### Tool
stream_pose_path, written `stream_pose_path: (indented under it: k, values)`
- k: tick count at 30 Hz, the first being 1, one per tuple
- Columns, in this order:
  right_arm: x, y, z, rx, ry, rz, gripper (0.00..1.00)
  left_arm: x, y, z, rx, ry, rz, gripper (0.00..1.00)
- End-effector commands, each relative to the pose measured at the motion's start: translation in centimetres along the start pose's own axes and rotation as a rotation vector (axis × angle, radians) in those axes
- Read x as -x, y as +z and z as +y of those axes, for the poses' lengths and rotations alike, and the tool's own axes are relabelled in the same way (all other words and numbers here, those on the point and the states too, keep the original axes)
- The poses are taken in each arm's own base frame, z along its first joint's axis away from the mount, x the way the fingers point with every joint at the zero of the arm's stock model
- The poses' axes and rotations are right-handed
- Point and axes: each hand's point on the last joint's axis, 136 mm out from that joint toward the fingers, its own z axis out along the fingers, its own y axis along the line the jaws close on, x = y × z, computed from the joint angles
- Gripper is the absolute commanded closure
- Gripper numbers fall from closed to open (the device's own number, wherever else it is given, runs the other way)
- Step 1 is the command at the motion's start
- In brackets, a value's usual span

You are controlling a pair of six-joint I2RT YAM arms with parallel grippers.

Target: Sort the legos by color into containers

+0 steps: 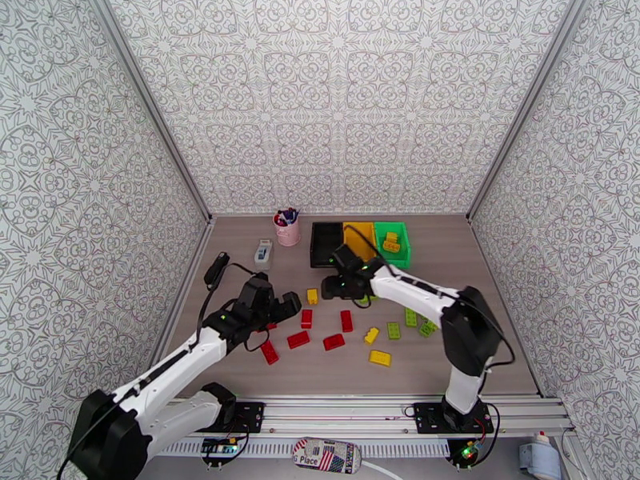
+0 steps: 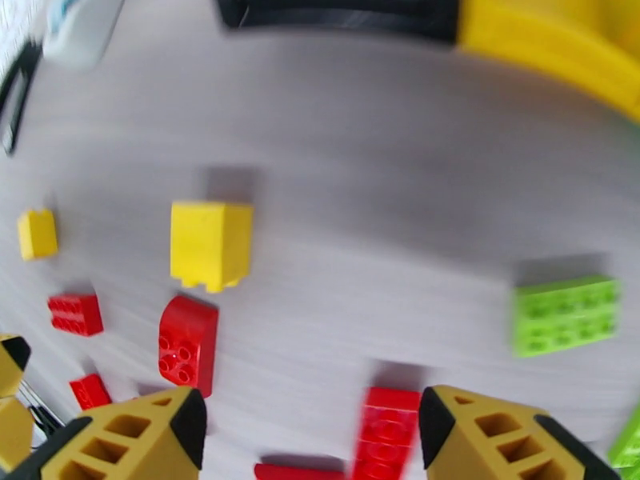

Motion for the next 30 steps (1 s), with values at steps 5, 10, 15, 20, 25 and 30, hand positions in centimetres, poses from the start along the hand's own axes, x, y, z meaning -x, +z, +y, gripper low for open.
stream_pose_path:
  k: [5, 10, 15, 20, 25, 30]
  values:
    - [0.0, 2.5, 4.4, 0.010, -0.033, 0.018, 0.27, -1.5, -0.6, 3.9, 0.058, -0.092, 0.001, 0.01]
    - [0.3, 4.6, 4.4, -0.035, -0.028, 0.029, 0.31, -2.0, -0.7, 4.9, 0.055, -0.115, 0.006, 0.01]
    - [0.9, 6.3, 4.4, -0.074, -0.034, 0.033, 0.32, -2.2, -0.7, 5.3, 0.043, -0.128, 0.008, 0.01]
    - [1.6, 7.5, 4.2, -0.127, -0.049, 0.038, 0.35, -2.4, -0.4, 5.3, 0.034, -0.136, 0.016, 0.01]
    - [2.0, 8.1, 4.3, -0.147, -0.056, 0.037, 0.42, -2.4, -0.3, 5.3, 0.030, -0.139, 0.018, 0.01]
    - [2.2, 7.9, 4.2, -0.154, -0.057, 0.029, 0.46, -2.2, -0.2, 5.2, 0.019, -0.139, 0.014, 0.01]
